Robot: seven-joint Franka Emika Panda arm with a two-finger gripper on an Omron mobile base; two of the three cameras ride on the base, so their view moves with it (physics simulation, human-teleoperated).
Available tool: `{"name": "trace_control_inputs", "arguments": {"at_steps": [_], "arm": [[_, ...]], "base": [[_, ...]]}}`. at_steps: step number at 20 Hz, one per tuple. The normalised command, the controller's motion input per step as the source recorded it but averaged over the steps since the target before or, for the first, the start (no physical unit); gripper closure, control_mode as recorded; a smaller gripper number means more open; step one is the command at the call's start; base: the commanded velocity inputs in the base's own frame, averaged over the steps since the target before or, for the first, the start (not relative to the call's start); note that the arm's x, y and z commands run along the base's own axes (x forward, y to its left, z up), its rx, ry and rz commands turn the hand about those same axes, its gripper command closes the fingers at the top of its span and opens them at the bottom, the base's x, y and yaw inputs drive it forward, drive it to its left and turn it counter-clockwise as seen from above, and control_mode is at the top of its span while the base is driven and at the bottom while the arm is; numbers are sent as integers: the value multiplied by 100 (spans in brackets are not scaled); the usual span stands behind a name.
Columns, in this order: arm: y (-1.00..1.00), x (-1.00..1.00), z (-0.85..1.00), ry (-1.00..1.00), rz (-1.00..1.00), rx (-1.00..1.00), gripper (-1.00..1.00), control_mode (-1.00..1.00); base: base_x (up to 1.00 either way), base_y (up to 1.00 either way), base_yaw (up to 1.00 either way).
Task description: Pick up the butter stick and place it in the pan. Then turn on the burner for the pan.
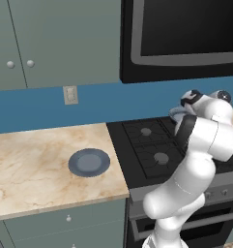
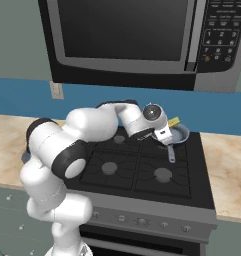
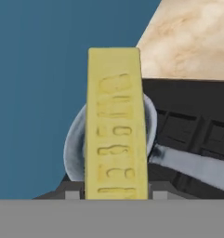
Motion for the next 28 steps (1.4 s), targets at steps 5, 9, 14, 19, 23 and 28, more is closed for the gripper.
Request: {"name": "trace_control_inputs", "arguments": {"at_steps": [5,9,14,19,23,28], "arm": [[-1,27,-7,0,11,2,100,-100],[-1,13,-19,0,12,0,100,-100],[0,7,-9,0,9,0,100,-100],[0,13,-12,3,4,-1,100,-100],[0,12,-11,5,2,-1,100,-100],[0,17,-1,5,0,0,100,-100]], "base": [[0,0,0],[0,0,0],[0,0,0],[0,0,0],[0,0,0],[0,0,0]]}}
